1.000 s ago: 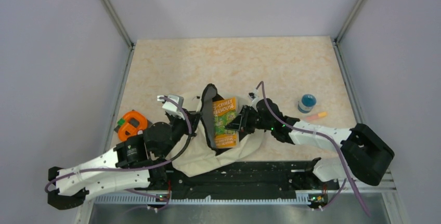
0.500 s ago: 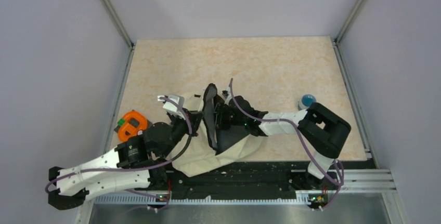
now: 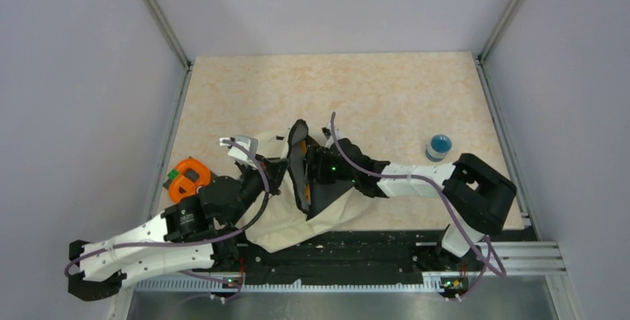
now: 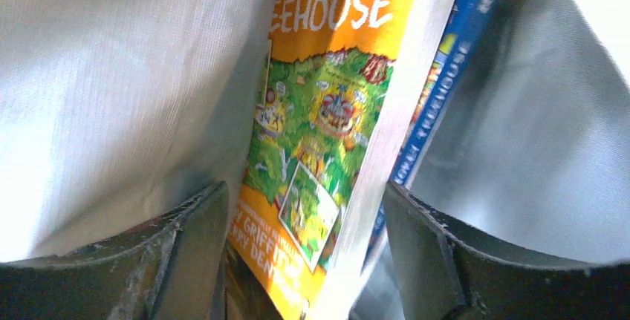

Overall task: Pack the student bag
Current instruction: Place the book in the student bag.

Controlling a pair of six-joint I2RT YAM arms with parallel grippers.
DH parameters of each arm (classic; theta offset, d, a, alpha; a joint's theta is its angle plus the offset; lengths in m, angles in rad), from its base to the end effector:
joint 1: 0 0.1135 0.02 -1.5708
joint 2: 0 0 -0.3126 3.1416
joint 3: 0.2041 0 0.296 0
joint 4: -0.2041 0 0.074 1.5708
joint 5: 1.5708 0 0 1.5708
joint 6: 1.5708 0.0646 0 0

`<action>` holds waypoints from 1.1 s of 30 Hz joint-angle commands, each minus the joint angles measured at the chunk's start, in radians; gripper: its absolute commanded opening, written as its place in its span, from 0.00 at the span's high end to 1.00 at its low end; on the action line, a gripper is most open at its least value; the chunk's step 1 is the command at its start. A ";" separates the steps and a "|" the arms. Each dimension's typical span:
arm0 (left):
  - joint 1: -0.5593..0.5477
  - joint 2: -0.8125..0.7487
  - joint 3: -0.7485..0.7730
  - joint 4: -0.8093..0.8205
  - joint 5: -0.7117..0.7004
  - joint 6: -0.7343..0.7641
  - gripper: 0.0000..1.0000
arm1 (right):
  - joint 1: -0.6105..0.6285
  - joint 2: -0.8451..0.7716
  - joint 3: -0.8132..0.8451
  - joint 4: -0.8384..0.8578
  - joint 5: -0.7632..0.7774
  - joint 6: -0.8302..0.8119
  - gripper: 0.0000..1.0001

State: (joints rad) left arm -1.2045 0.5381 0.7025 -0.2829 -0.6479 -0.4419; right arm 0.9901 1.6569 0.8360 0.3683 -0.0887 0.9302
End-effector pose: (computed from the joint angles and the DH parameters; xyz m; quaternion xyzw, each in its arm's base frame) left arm 0.0910 -0.1283 0.3655 0.0676 0.7366 -0.2998 0.6025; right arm 0.2217 0.3482 0.1932 -0.0489 0.8458 0.4557 0.2731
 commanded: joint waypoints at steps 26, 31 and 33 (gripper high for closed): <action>0.003 0.535 0.240 0.027 0.515 0.167 0.51 | -0.406 -0.500 -0.026 -0.365 0.136 -0.506 0.04; 0.005 0.560 0.278 0.040 0.475 0.177 0.18 | -0.415 -0.428 0.074 -0.428 0.116 -0.576 0.05; 0.022 0.532 0.273 0.047 0.446 0.176 0.14 | -0.415 -0.394 0.110 -0.441 0.117 -0.594 0.05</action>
State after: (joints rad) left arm -1.1992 1.1275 0.9241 -0.2916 -0.1940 -0.2798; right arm 0.5827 1.2140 0.8387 -0.0555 0.0498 0.4114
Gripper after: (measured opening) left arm 0.832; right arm 0.955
